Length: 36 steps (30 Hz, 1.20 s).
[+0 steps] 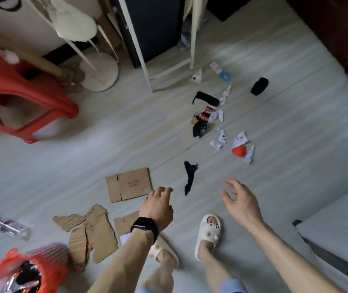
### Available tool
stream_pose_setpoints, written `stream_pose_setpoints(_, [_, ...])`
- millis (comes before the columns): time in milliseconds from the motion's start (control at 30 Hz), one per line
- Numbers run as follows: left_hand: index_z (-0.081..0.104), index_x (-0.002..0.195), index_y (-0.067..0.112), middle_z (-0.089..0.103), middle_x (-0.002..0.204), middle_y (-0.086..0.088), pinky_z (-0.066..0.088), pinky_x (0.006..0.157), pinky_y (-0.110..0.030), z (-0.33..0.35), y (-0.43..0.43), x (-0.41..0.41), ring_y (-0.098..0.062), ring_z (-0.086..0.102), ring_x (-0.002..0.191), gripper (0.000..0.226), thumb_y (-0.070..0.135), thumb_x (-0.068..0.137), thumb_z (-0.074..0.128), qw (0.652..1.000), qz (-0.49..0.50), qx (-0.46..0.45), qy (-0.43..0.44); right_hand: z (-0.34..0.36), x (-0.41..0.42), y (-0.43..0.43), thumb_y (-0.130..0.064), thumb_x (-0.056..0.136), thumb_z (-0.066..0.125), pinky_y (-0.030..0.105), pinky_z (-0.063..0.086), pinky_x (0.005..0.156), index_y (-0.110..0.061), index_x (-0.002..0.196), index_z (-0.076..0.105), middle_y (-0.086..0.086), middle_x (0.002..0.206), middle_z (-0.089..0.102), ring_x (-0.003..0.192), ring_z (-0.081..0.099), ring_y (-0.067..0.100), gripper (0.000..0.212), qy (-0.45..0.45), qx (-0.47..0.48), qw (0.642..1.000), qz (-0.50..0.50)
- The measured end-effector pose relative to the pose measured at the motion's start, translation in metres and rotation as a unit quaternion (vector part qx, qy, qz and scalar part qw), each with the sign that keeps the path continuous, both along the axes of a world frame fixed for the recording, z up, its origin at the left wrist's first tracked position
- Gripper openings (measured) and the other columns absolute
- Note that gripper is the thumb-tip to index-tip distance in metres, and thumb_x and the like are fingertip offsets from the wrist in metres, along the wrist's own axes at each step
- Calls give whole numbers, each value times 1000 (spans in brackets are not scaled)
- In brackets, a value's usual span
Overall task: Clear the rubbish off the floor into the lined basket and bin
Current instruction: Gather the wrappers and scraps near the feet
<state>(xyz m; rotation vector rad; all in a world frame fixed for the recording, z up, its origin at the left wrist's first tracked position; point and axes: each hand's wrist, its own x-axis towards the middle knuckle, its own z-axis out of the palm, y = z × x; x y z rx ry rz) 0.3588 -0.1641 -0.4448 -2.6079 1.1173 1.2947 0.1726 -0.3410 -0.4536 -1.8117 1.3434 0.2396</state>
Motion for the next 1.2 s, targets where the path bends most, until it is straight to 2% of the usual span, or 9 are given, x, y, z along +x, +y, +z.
stream_pose_setpoints(400, [25, 150, 41, 8, 160, -3, 22, 116, -42, -128, -116, 31, -30, 15, 144, 69, 22, 92, 56, 974, -210, 82, -20, -109, -4, -95, -43, 85, 70, 37, 37, 108, -20, 148, 37, 7, 150, 39, 136, 41, 27, 75, 137, 48, 989, 12])
stream_pose_setpoints(600, [13, 153, 43, -13, 163, -3, 11, 118, -54, -254, -139, 22, -39, -3, 147, 75, 23, 95, 55, 944, -296, 141, -27, -233, 24, -160, -51, 85, 68, 39, 30, 112, -20, 153, 26, 9, 157, 34, 141, 36, 30, 86, 175, 61, 979, 83])
stream_pose_setpoints(733, [13, 151, 46, -23, 161, -4, 5, 115, -65, -359, -145, 13, -44, -13, 146, 73, 32, 95, 58, 927, -329, 174, -36, -346, 47, -210, -58, 83, 67, 46, 26, 119, -28, 157, 5, 10, 165, 7, 149, 16, 36, 102, 191, 58, 965, 173])
stream_pose_setpoints(900, [19, 147, 52, -20, 161, 1, 3, 107, -76, -464, -143, -8, -46, -16, 145, 62, 37, 97, 51, 918, -363, 158, -36, -452, 76, -253, -60, 73, 76, 47, 13, 121, -43, 154, 10, 23, 161, -16, 149, 0, 46, 106, 170, -22, 956, 240])
stream_pose_setpoints(967, [28, 145, 50, -9, 162, 1, 13, 109, -70, -478, -138, -7, -41, -7, 147, 54, 33, 98, 48, 925, -346, 149, -45, -471, 82, -257, -59, 72, 77, 47, 13, 121, -42, 152, 19, 24, 161, -16, 148, -2, 46, 100, 147, -52, 952, 265])
stream_pose_setpoints(1000, [43, 138, 46, 2, 162, 0, 23, 108, -63, -483, -136, -5, -39, 3, 147, 45, 29, 97, 50, 936, -326, 120, -58, -478, 82, -256, -56, 75, 76, 47, 16, 120, -41, 150, 26, 22, 162, -12, 148, 1, 46, 92, 145, -63, 948, 276])
stream_pose_setpoints(1067, [66, 114, 32, 34, 153, -2, 43, 94, -46, -488, -132, -6, -38, 32, 137, 26, 20, 92, 59, 951, -296, 36, -81, -491, 77, -247, -44, 83, 73, 46, 26, 114, -34, 138, 44, 14, 164, 5, 142, 17, 45, 63, 130, -102, 944, 286])
stream_pose_setpoints(1100, [69, 110, 27, 45, 145, -2, 46, 86, -42, -488, -131, -6, -37, 42, 131, 22, 18, 91, 62, 954, -289, 12, -84, -493, 73, -239, -36, 87, 70, 44, 31, 109, -28, 128, 53, 11, 161, 18, 137, 26, 43, 46, 110, -132, 942, 288])
stream_pose_setpoints(1200, [53, 132, 18, 48, 138, -3, 44, 84, -39, -492, -138, 3, -33, 42, 123, 36, 19, 96, 53, 976, -214, 40, -13, -498, 64, -214, -15, 94, 57, 37, 38, 91, -12, 107, 62, 10, 140, 44, 120, 44, 36, 14, 85, -151, 943, 284])
